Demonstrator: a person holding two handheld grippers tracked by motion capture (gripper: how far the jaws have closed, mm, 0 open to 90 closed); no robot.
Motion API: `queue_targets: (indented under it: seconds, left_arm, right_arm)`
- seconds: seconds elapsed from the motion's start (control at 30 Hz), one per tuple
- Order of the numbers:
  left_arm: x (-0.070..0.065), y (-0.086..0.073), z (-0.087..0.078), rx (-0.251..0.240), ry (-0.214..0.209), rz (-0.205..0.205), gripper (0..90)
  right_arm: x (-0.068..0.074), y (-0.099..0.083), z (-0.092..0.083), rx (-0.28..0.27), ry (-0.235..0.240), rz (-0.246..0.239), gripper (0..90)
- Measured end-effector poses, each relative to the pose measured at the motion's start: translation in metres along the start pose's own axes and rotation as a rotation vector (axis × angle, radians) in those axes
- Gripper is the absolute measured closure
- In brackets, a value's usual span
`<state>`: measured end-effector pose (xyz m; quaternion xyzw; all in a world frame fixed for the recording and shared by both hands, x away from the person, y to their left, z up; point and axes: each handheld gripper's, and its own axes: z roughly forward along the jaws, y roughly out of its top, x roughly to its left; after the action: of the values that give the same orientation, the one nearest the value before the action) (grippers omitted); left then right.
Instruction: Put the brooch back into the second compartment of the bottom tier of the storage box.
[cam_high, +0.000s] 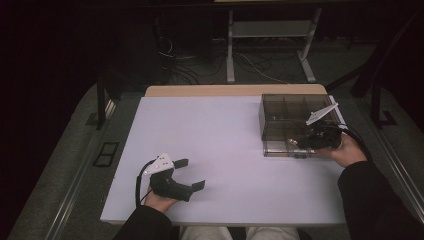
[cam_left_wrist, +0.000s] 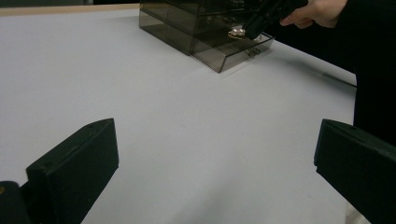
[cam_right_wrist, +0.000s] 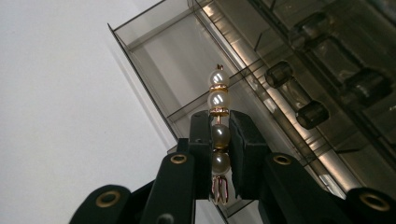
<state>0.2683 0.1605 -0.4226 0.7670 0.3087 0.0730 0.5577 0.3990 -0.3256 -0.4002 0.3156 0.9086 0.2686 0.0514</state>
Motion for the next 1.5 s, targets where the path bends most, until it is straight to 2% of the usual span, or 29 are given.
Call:
queue_targets:
  seconds: [0.9,1.5]
  left_arm:
    - [-0.001,0.000,0.001,0.005,0.000,0.003,0.0]
    - [-0.001,0.000,0.001,0.005,0.001,0.004,0.0]
  right_arm:
    - [-0.010,-0.003,0.014,0.029,-0.018,0.030,79.2]
    - [-0.011,-0.006,0.022,0.043,-0.027,0.035,78.9]
